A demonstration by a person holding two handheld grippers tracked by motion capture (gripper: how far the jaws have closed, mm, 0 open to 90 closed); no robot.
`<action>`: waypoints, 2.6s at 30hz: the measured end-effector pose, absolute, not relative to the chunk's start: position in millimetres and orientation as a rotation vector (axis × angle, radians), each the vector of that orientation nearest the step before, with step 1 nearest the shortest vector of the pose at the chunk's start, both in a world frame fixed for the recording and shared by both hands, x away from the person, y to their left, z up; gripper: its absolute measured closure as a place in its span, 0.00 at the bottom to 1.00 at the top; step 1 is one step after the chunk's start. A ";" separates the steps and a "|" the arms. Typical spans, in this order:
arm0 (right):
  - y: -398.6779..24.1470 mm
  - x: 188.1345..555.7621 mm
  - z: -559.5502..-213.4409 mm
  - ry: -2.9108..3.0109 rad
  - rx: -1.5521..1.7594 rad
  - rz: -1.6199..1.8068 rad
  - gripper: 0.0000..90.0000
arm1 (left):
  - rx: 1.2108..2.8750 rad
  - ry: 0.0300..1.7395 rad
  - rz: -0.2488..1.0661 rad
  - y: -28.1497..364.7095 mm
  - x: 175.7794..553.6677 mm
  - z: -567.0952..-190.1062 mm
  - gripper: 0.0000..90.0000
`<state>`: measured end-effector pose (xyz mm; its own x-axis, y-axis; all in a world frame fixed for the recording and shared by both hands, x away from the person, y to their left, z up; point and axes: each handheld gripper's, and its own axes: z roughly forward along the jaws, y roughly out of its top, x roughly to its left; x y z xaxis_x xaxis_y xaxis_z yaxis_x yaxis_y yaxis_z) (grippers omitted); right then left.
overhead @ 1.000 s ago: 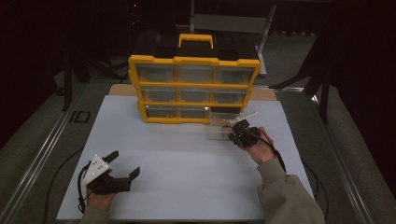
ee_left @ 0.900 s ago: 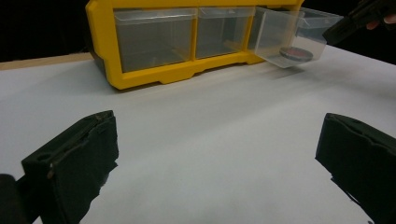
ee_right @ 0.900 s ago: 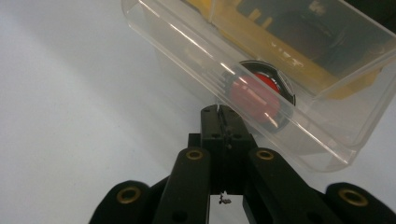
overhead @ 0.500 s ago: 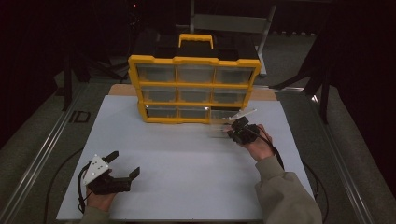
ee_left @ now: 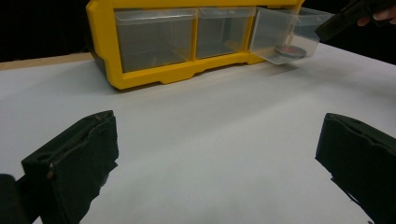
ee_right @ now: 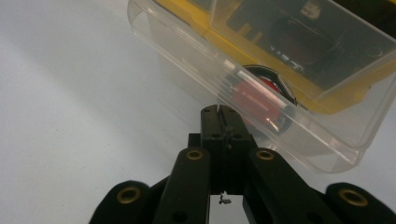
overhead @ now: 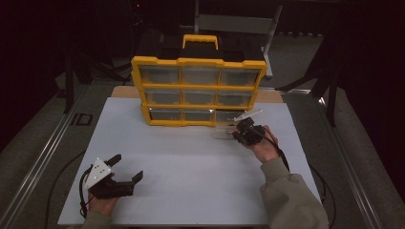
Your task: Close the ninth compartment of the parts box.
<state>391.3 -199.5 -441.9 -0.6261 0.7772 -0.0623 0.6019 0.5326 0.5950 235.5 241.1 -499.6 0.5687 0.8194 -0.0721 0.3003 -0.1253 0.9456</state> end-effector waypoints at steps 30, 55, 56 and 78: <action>-201.2 399.0 -439.3 2.429 1.167 0.781 1.00 | 1.696 0.940 0.582 240.7 236.3 -500.3 0.00; -199.4 412.0 -443.2 2.357 1.231 0.808 1.00 | 1.693 0.940 0.582 241.0 235.8 -499.8 0.00; -199.4 413.0 -443.9 2.355 1.235 0.813 1.00 | 1.692 0.941 0.582 241.0 235.8 -499.8 0.00; -197.6 426.8 -449.8 2.294 1.261 0.788 1.00 | 1.694 0.943 0.582 241.1 236.0 -500.0 0.00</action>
